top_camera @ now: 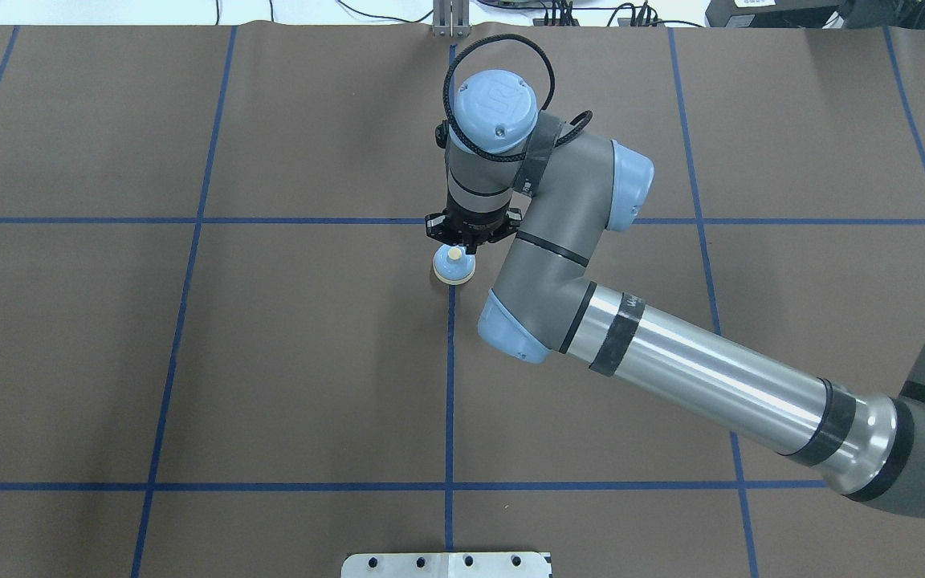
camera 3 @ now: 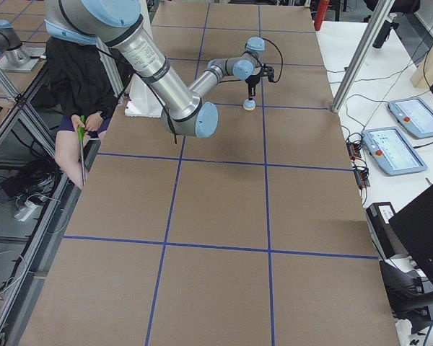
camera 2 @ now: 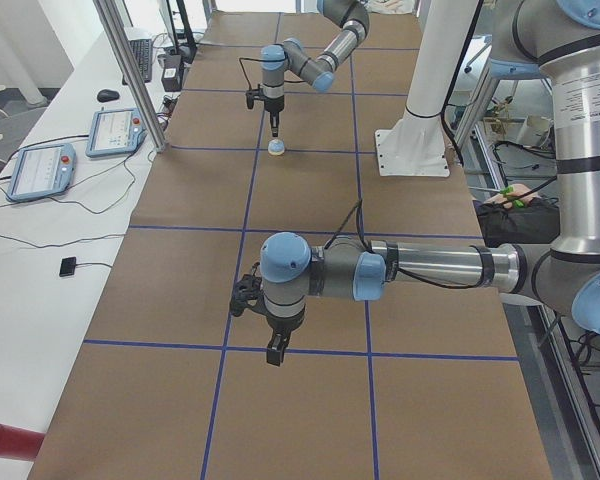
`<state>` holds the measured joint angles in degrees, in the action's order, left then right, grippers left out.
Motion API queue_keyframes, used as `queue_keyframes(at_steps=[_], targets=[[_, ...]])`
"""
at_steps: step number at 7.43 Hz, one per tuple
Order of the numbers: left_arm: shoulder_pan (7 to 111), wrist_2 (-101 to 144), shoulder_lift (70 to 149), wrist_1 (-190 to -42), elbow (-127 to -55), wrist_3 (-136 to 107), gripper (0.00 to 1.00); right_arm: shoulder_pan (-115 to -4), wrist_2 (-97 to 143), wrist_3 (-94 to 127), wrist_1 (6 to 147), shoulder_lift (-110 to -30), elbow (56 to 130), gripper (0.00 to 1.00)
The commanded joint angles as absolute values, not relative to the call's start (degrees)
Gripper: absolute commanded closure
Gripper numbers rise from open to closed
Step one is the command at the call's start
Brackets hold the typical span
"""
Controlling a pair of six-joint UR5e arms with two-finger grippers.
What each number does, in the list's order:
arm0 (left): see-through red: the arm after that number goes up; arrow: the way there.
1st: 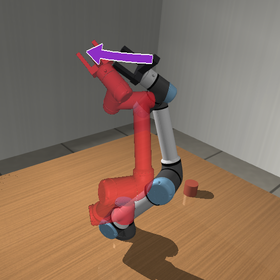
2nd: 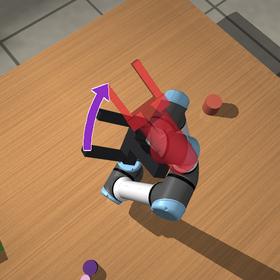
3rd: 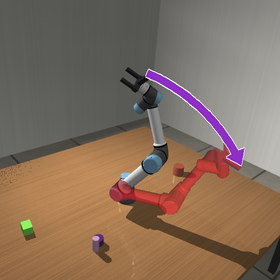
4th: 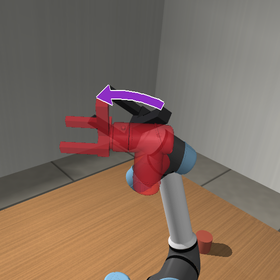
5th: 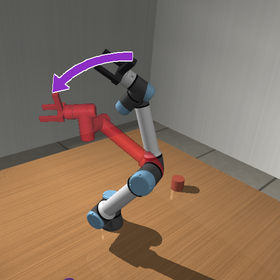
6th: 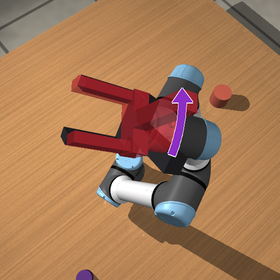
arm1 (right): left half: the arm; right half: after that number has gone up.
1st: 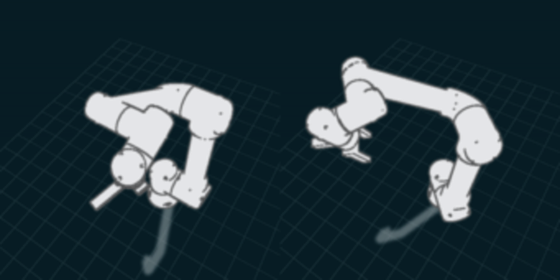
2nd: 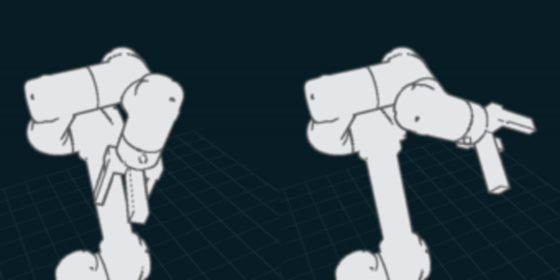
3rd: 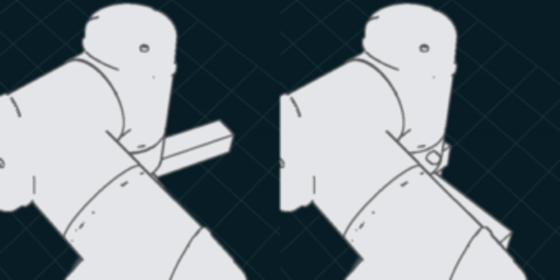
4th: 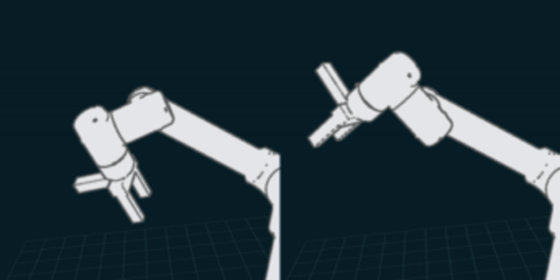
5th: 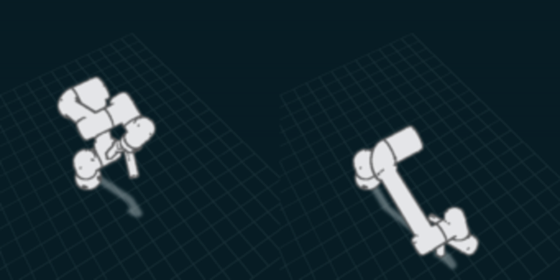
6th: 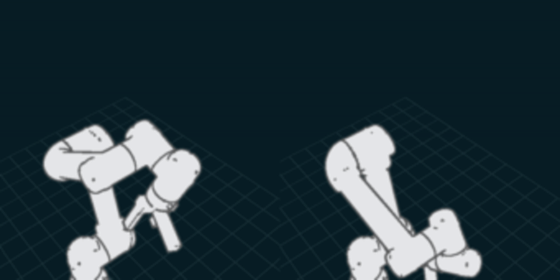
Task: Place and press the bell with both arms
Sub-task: 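Position the right gripper above the bell's top button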
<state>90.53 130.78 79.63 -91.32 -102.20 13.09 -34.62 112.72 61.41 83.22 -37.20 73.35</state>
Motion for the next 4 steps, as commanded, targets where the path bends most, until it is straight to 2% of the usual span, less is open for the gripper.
queue_keyframes(at_steps=[1,4], targets=[[90.5,130.8,79.6,-91.4,-102.0,13.1,0.00,-33.8,111.2,61.9,83.1,-37.0,72.6,1.00],[90.5,130.8,79.6,-91.4,-101.8,13.1,0.00,-33.7,110.8,62.0,83.1,-37.0,72.6,1.00]])
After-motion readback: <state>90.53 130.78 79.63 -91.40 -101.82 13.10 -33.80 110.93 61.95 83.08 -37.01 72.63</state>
